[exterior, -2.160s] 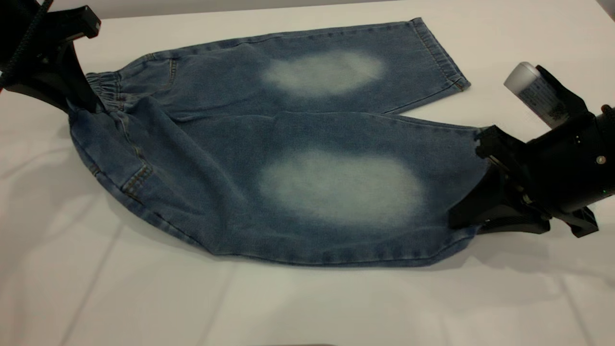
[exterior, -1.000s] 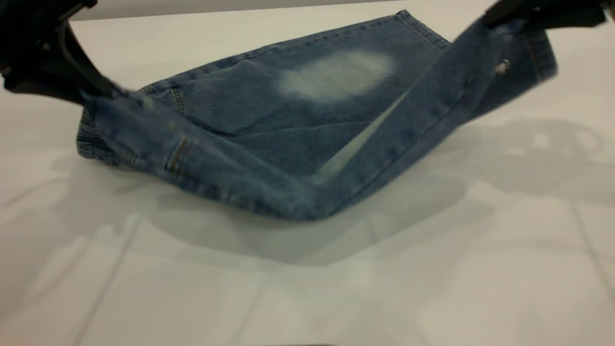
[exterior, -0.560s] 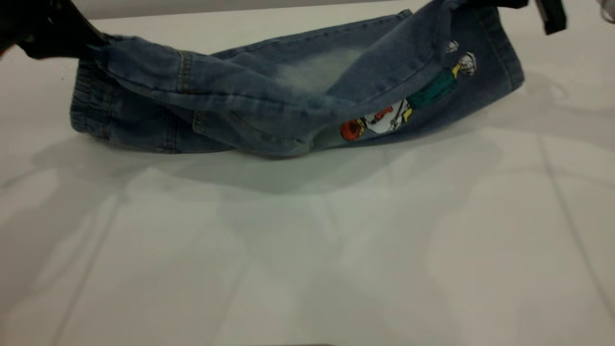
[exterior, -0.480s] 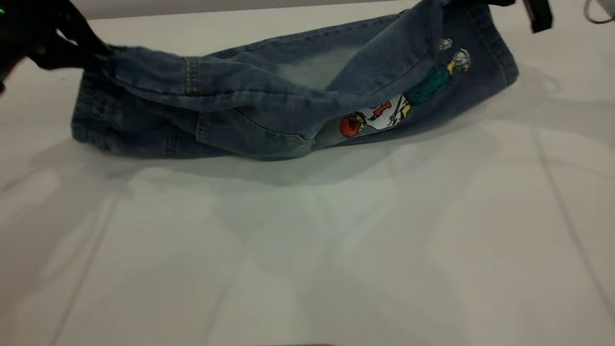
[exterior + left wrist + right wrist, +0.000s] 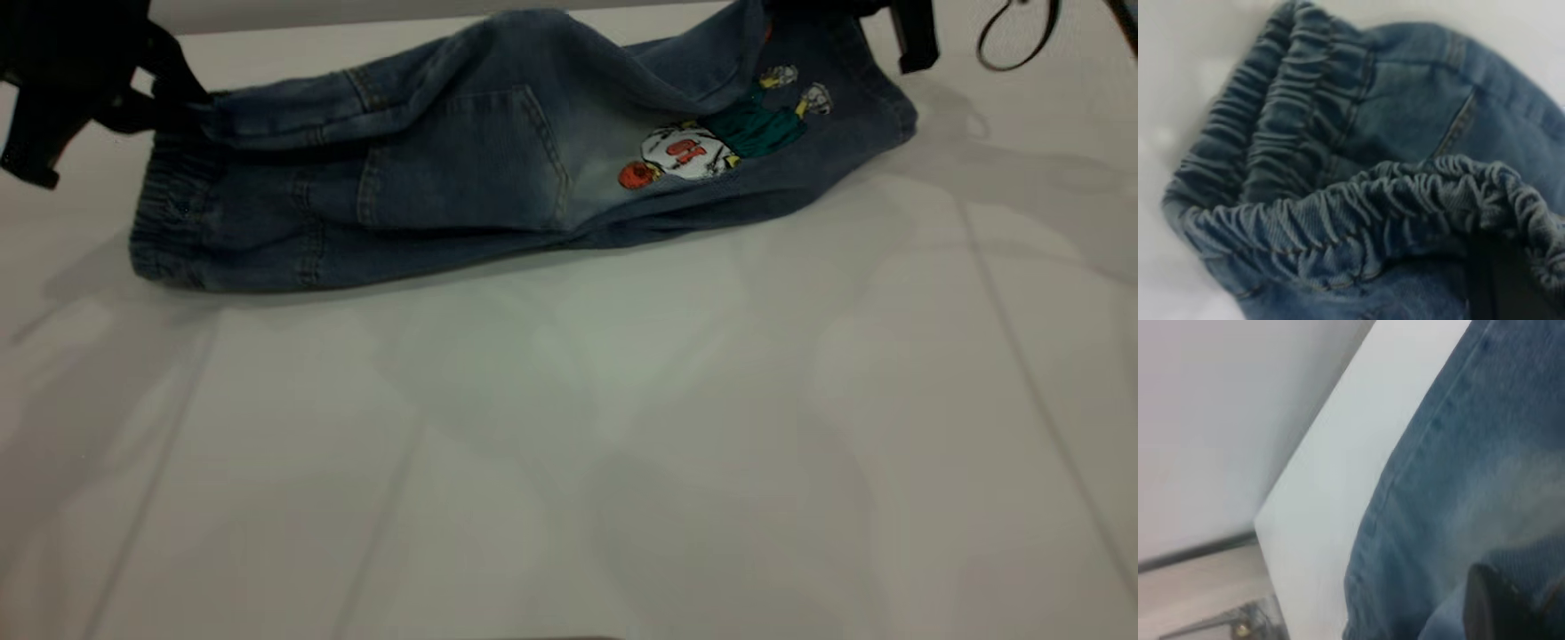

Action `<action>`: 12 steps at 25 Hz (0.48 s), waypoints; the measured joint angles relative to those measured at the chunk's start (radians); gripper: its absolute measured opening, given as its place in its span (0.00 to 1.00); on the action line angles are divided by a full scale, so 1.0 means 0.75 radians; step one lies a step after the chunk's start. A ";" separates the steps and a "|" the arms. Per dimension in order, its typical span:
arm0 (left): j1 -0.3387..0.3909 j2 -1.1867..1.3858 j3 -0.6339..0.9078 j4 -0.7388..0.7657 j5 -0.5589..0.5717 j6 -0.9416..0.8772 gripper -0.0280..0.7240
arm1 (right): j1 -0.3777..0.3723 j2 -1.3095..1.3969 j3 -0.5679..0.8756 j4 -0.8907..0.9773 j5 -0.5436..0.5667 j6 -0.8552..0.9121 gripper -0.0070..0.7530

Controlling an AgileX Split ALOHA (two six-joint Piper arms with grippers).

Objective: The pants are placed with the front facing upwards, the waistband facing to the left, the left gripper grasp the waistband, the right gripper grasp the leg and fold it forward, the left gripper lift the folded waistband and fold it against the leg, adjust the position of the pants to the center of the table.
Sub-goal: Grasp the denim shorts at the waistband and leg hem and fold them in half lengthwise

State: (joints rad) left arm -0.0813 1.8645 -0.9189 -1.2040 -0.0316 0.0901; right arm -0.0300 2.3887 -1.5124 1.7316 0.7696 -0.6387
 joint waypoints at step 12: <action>-0.002 0.070 -0.022 -0.004 -0.216 -0.029 0.16 | 0.004 0.063 -0.028 0.082 -0.069 -0.001 0.12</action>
State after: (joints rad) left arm -0.0829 1.9170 -0.9352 -1.2070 -0.1936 0.0684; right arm -0.0267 2.4360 -1.5330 1.7933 0.7175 -0.6391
